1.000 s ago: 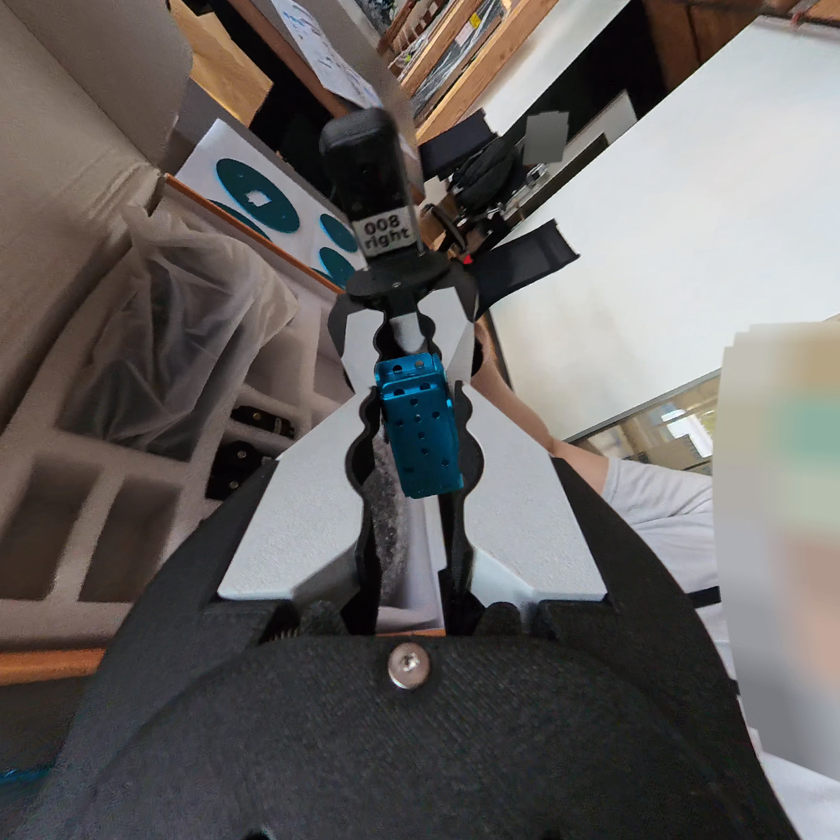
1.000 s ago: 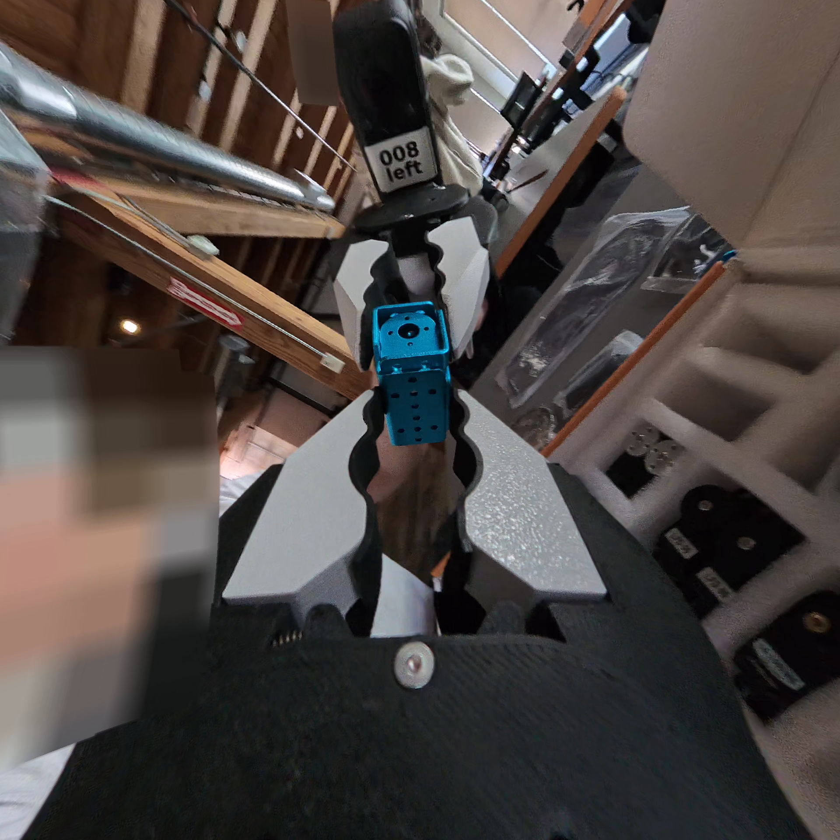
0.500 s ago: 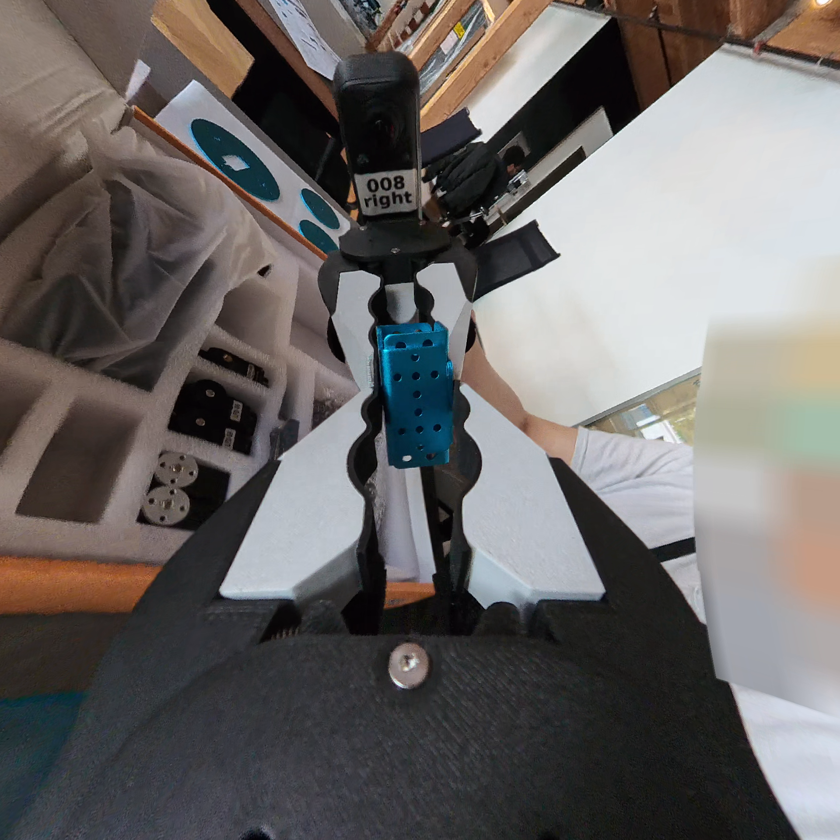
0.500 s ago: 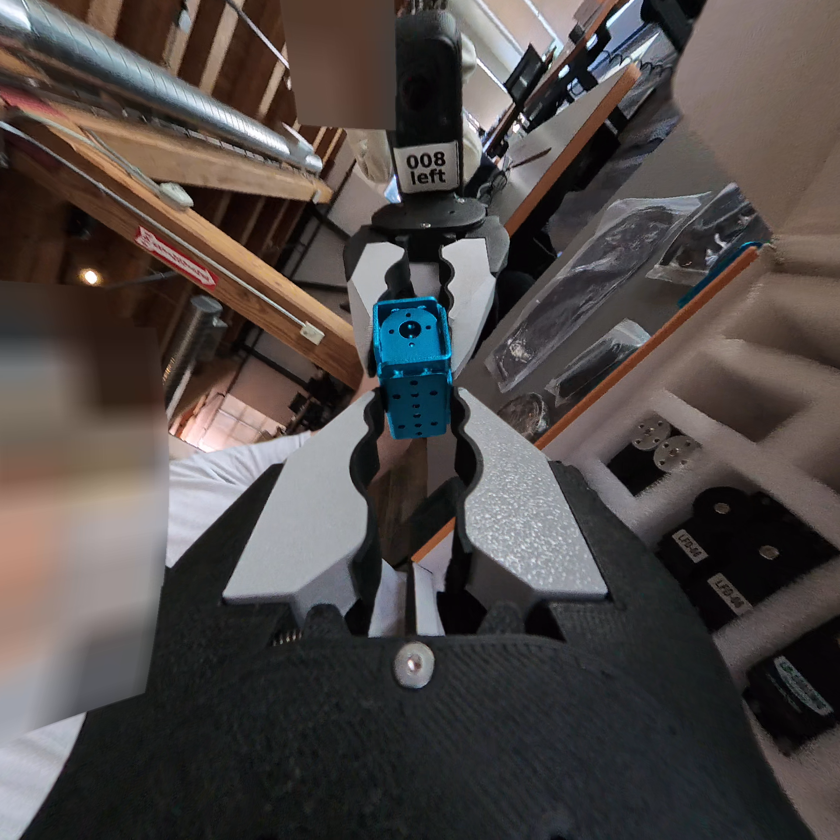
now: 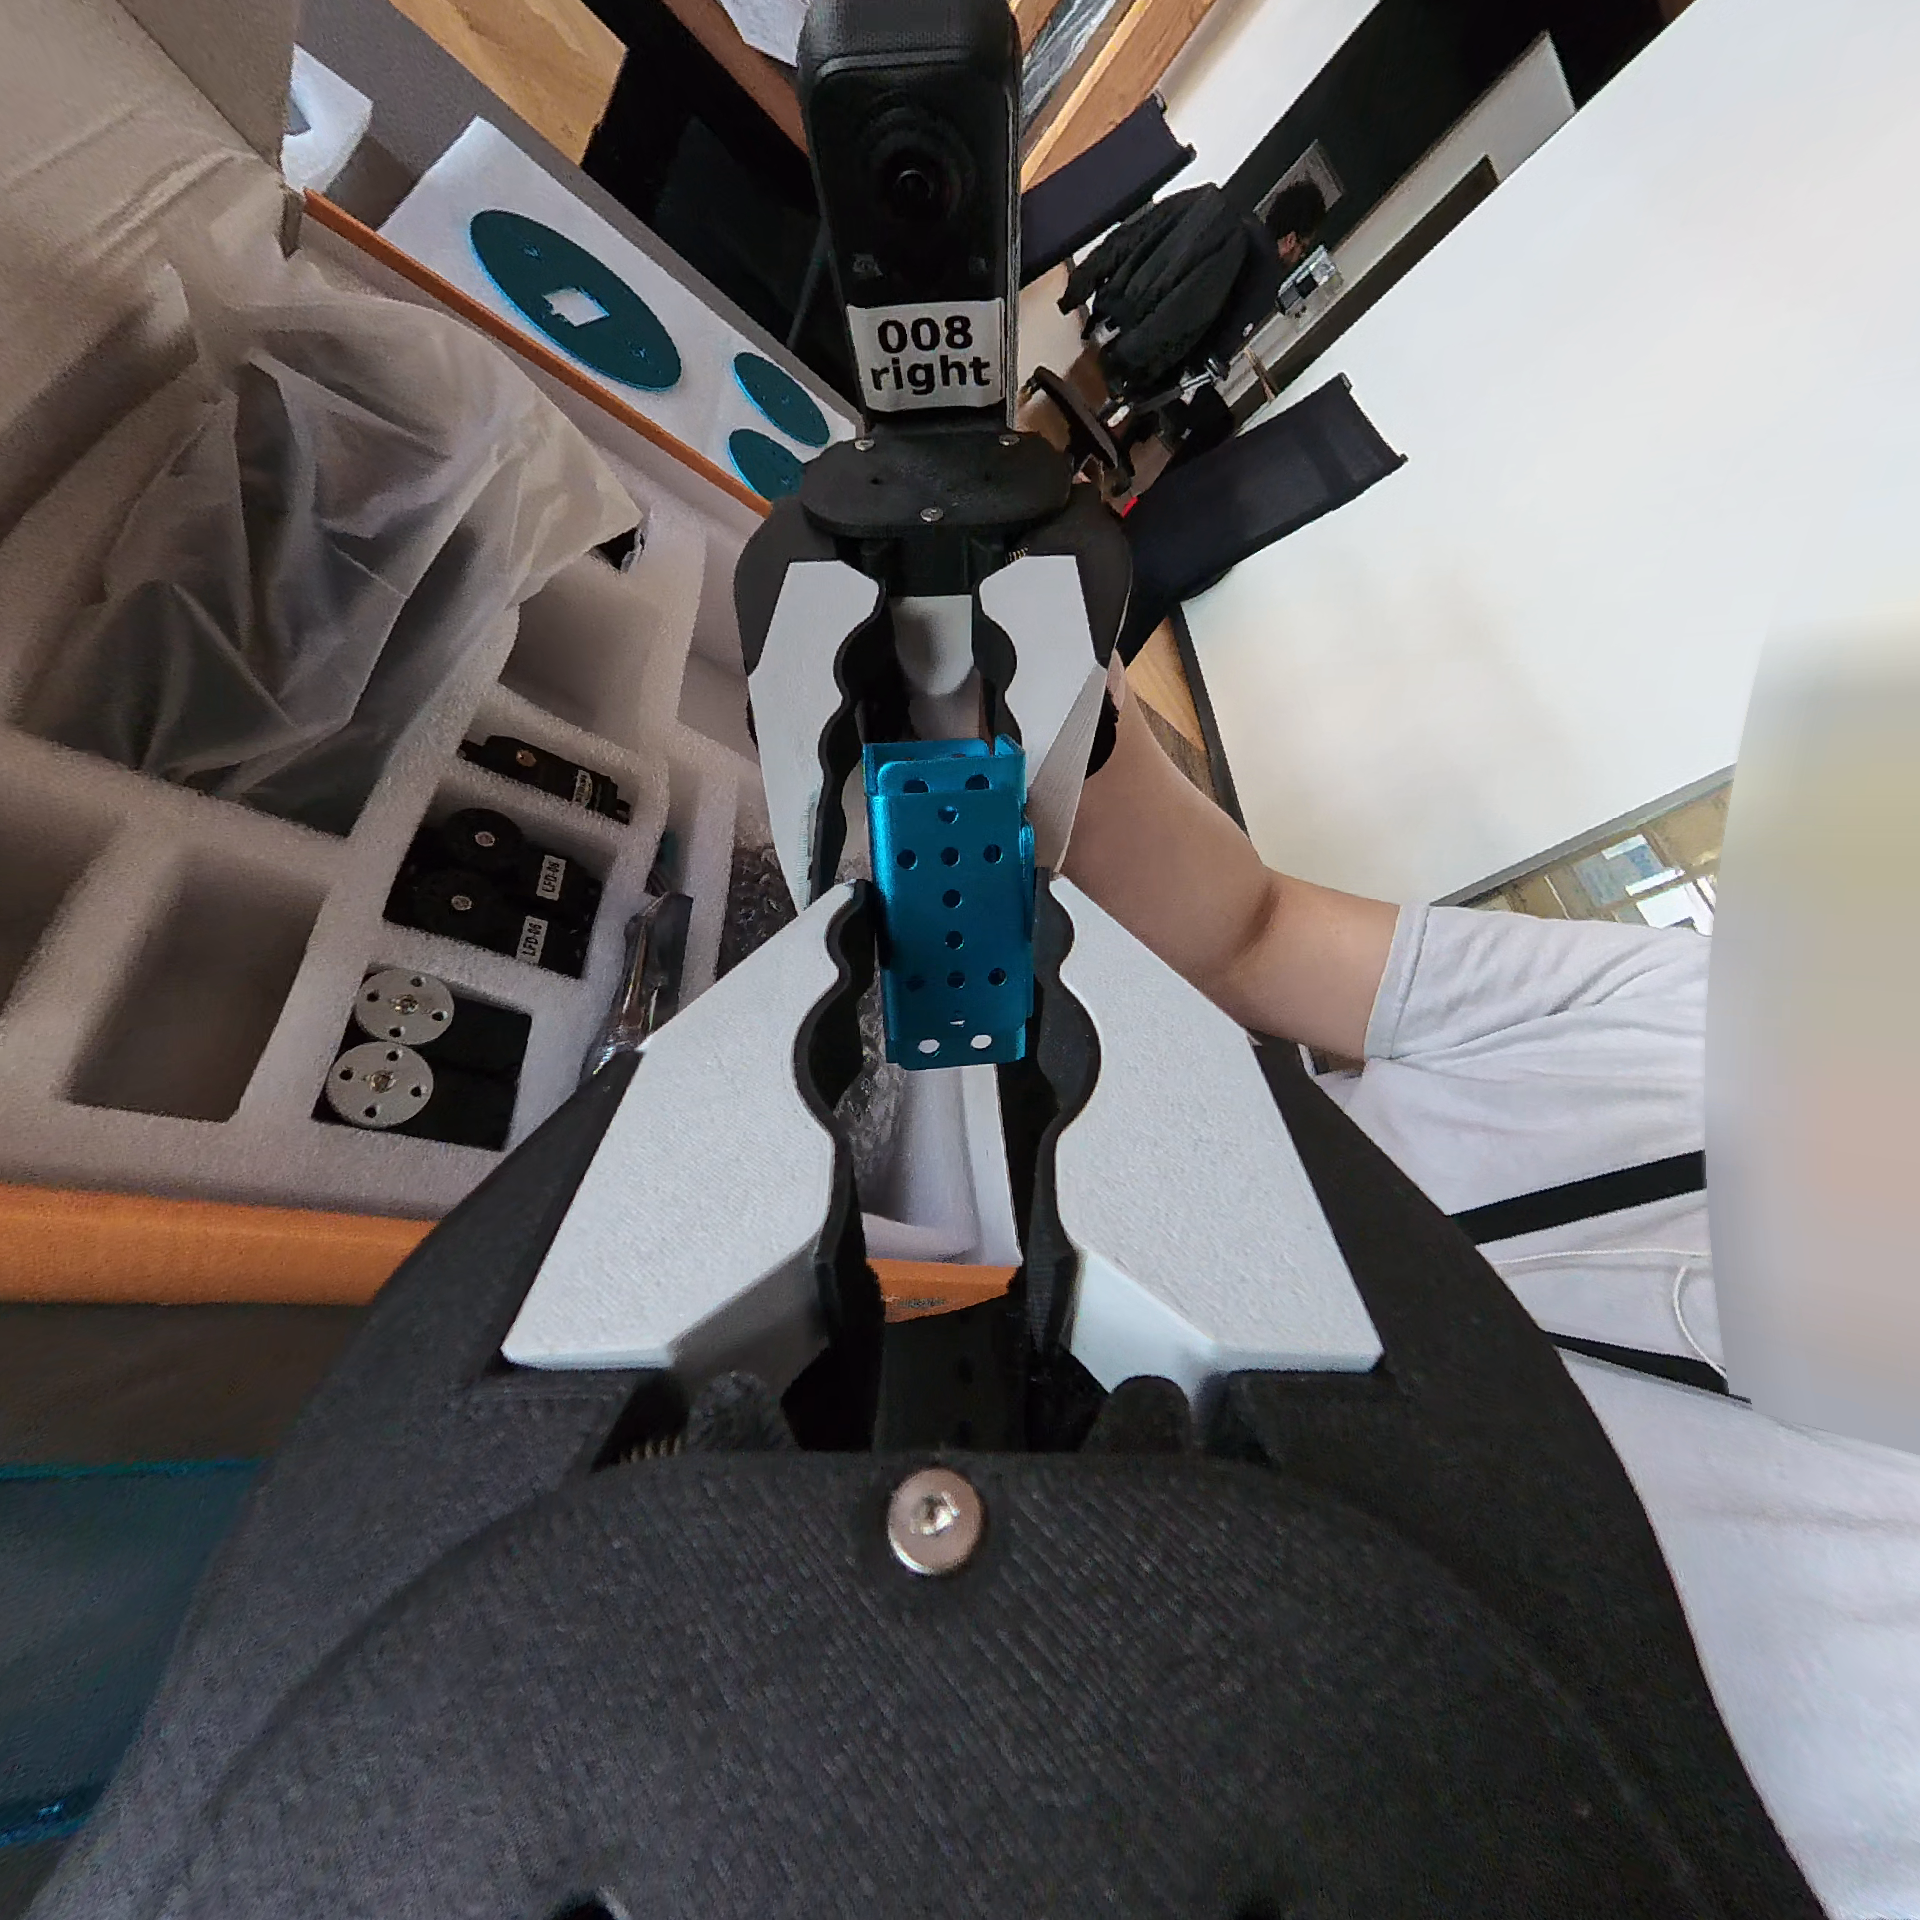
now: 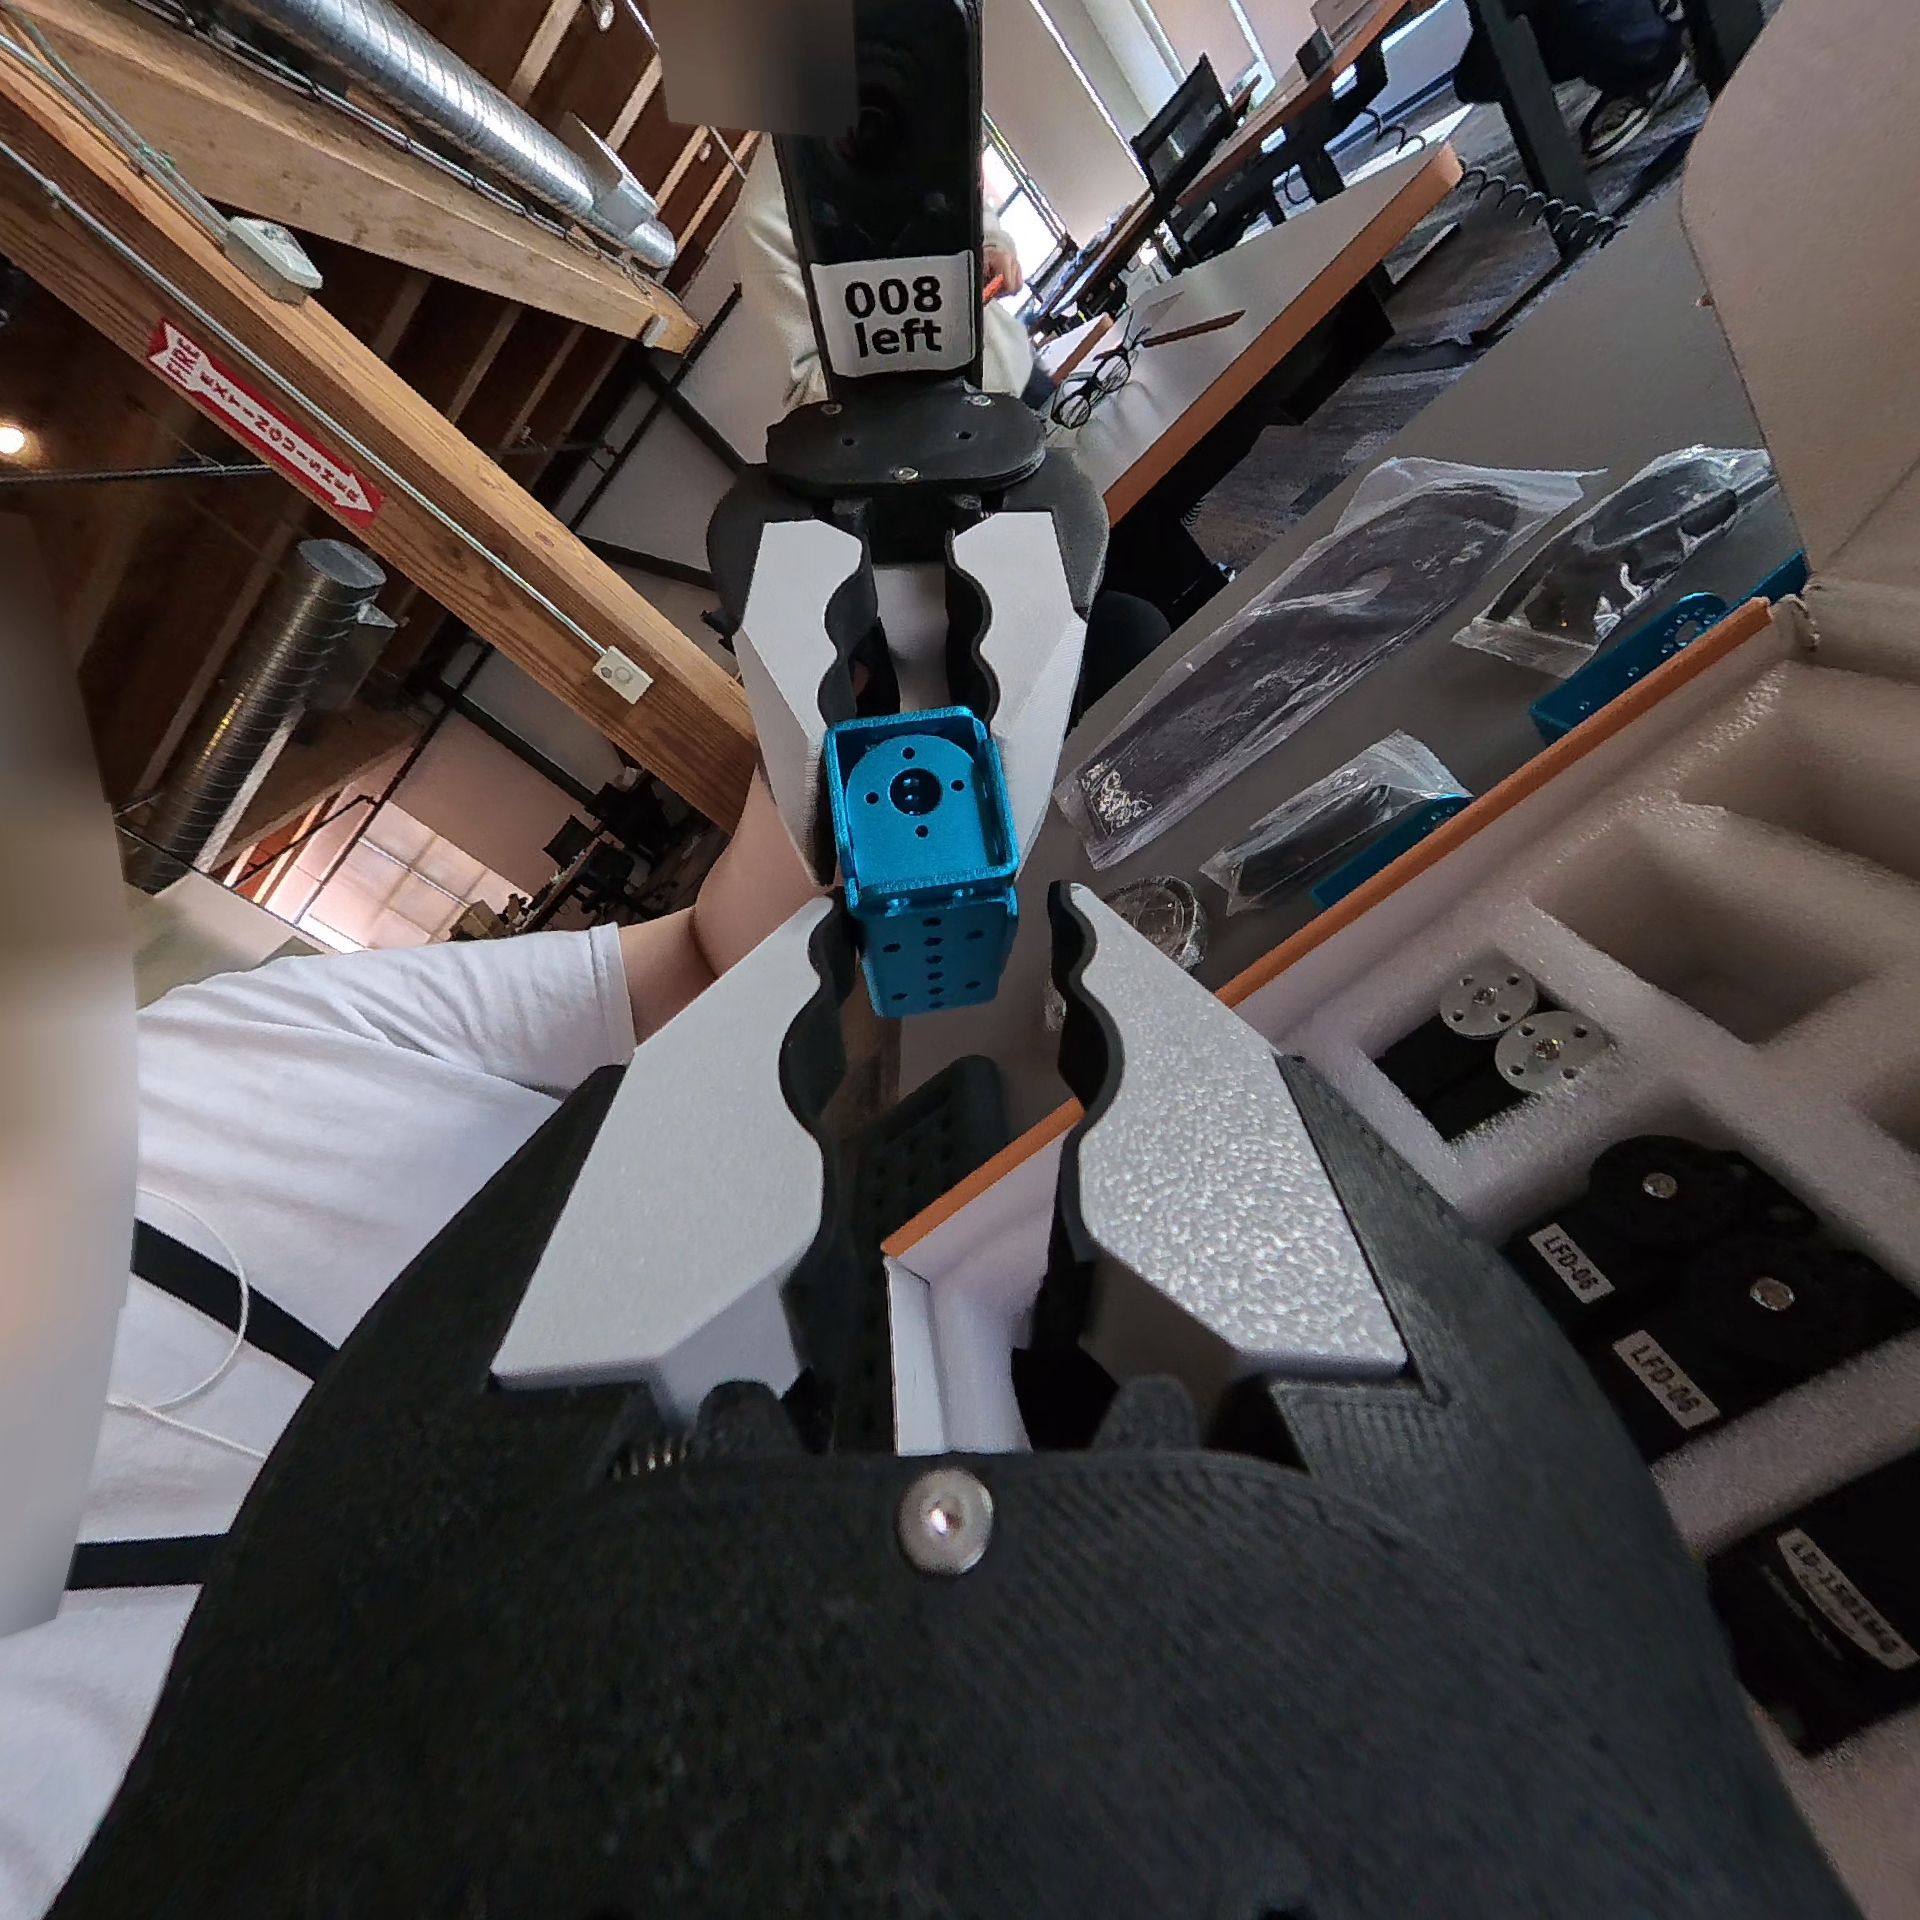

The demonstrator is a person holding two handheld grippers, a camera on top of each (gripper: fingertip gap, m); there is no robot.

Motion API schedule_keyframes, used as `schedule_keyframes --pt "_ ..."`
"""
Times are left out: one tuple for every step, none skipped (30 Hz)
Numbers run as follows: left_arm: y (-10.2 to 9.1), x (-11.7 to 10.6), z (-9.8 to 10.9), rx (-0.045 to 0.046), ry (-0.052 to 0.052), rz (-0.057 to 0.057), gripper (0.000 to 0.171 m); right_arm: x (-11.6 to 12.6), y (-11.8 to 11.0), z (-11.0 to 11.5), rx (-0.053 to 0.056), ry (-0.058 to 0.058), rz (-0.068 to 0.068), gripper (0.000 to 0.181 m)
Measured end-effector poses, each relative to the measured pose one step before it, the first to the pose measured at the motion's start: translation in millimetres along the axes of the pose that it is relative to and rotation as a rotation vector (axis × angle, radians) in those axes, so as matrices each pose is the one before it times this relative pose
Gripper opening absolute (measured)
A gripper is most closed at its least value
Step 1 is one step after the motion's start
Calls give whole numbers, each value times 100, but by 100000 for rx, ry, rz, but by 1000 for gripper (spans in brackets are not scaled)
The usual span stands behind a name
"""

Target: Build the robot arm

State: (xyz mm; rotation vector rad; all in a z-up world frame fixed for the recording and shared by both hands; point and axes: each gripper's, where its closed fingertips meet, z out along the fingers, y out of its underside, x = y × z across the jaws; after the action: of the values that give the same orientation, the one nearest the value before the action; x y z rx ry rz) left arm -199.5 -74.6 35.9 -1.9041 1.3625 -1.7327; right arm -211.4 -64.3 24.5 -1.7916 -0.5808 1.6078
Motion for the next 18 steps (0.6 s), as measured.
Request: schedule_keyframes --pt "27 67 169 -407 230 221 29 -73 60 -157 -176 -132 -52 36" --pt "84 39 121 -342 -84 268 29 -27 55 -161 -1 121 338 36" --pt "185 14 35 -356 -688 412 29 23 74 -191 93 632 414 37" --pt "377 14 -83 -342 -1337 731 28 10 144 -253 63 867 -16 37" --pt "513 41 -291 281 -1821 1280 29 -40 193 -351 187 1043 -427 37" --pt "604 89 -510 1133 -2146 1637 28 -65 241 -448 311 1484 -1063 37" --pt "703 27 -715 1366 -2882 1872 28 -77 291 -522 102 1962 -1920 36" --pt "786 -173 -868 1148 -4513 2507 29 -132 289 -557 106 1796 -2359 37" --pt "810 -522 -909 968 -6745 3509 29 -140 189 -541 341 1688 -2179 37" --pt "893 -829 -857 273 -8909 4998 29 -42 117 -504 421 2085 -1769 37" --pt "1085 -1041 -672 -1301 -10561 6250 29 -25 2 -419 732 2174 -1476 37" --pt "1242 -1008 -420 -2797 -10886 6911 29 -133 -85 -295 1083 1627 -1837 36" --pt "1268 -597 -116 -3463 -9084 8120 28 -218 -81 -172 951 1268 -2110 35" --pt "1171 49 175 -3192 -6137 8947 29 -303 -38 -36 704 847 -2068 34" --pt "988 388 339 -2778 -4702 7868 29 -365 -12 78 653 393 -1780 34" --pt "839 319 422 -3110 -5082 6647 28 -430 65 198 516 78 -1481 34" --pt "735 387 397 -3258 -4370 6756 29 -481 167 283 14 -426 -1083 34" --pt "502 396 319 -2390 -3731 6953 28 -483 234 359 -404 -569 -576 34"
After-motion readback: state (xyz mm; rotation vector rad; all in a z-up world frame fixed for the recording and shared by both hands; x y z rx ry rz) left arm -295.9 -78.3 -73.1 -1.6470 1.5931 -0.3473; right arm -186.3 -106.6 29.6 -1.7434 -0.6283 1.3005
